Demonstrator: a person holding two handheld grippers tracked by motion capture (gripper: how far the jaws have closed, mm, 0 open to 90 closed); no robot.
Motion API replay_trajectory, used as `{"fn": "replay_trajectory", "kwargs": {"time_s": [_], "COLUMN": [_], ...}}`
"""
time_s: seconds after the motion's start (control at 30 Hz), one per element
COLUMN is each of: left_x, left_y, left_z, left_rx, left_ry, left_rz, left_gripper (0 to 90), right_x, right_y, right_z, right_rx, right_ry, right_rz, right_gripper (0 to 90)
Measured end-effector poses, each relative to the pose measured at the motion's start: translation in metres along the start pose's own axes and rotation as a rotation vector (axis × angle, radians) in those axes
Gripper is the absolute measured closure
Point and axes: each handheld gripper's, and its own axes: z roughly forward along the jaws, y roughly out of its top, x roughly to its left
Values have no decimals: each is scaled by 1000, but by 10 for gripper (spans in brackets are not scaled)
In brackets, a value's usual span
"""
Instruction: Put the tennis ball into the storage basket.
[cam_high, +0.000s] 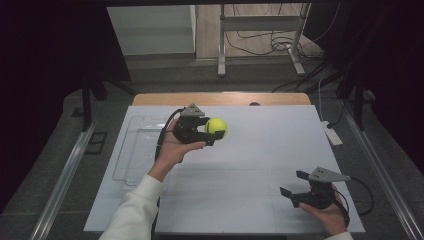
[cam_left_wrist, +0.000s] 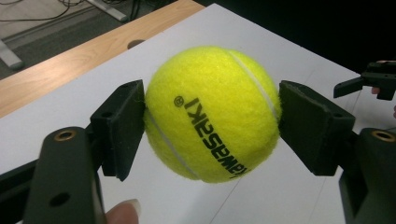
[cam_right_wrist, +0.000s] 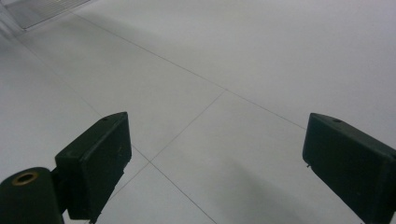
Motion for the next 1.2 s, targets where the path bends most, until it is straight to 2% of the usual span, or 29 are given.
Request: {"fn": "replay_trajectory", "kwargs": {"time_s": [0.37,1.2], "left_x": [8,24], "left_y": [-2,-4], "left_z": [-8,-19], "left_rx": [-10,-27], "left_ry": [37,92], "left_rz": [-9,-31], "left_gripper": [269,269], "right_x": [0,0], "right_y": [0,0], "right_z": [0,-1], "right_rx": [-3,-4], "right_ry": [-1,-2], "right_rz": [0,2], "right_gripper": [83,82]}}
